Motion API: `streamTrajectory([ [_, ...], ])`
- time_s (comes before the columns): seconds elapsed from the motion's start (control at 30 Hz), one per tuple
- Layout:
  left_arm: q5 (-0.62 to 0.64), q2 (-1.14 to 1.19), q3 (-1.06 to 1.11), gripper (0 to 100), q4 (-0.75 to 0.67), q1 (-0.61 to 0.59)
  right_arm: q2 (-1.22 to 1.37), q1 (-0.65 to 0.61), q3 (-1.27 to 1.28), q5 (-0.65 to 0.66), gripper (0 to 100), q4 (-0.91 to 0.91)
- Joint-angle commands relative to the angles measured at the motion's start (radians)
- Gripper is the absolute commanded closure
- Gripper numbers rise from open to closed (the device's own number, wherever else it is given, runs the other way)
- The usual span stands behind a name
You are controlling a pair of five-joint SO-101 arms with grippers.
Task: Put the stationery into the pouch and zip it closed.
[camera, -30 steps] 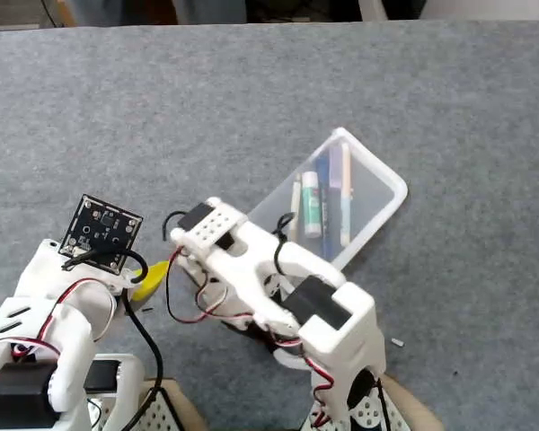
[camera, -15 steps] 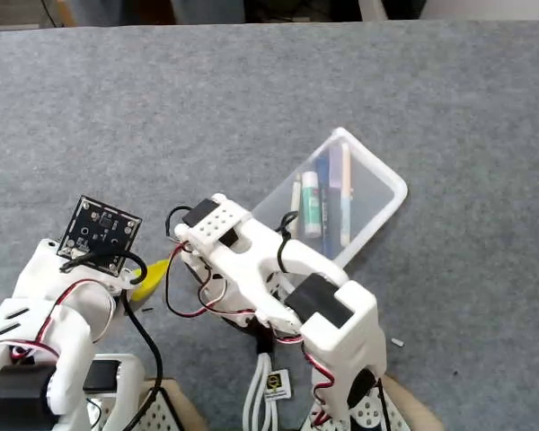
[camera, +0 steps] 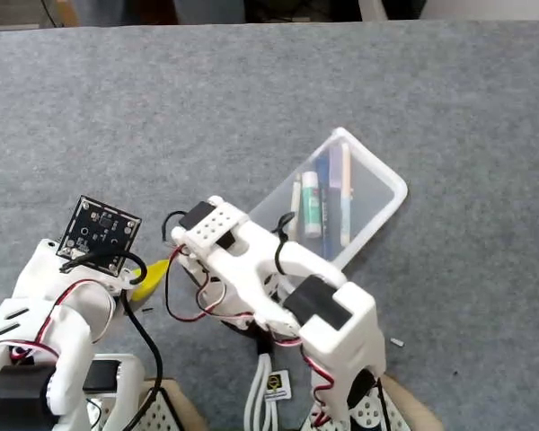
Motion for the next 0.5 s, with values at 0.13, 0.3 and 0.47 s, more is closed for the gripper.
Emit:
streamTrajectory([
  [0.13, -0.014, -0.003, -0.127, 62, -0.008, -0.01, -0.154, -0.072, -0.001, -0.005, 86.6, 0.04],
  [0.3, -0.014, -0.003, -0.13, 62, -0.006, -0.033, -0.104, -0.077, -0.005, -0.006, 86.5, 0.026],
  [0.47, -0.014, -0.003, -0.13, 62, -0.005, -0.042, 0.024, -0.077, -0.005, -0.006, 86.5, 0.0],
])
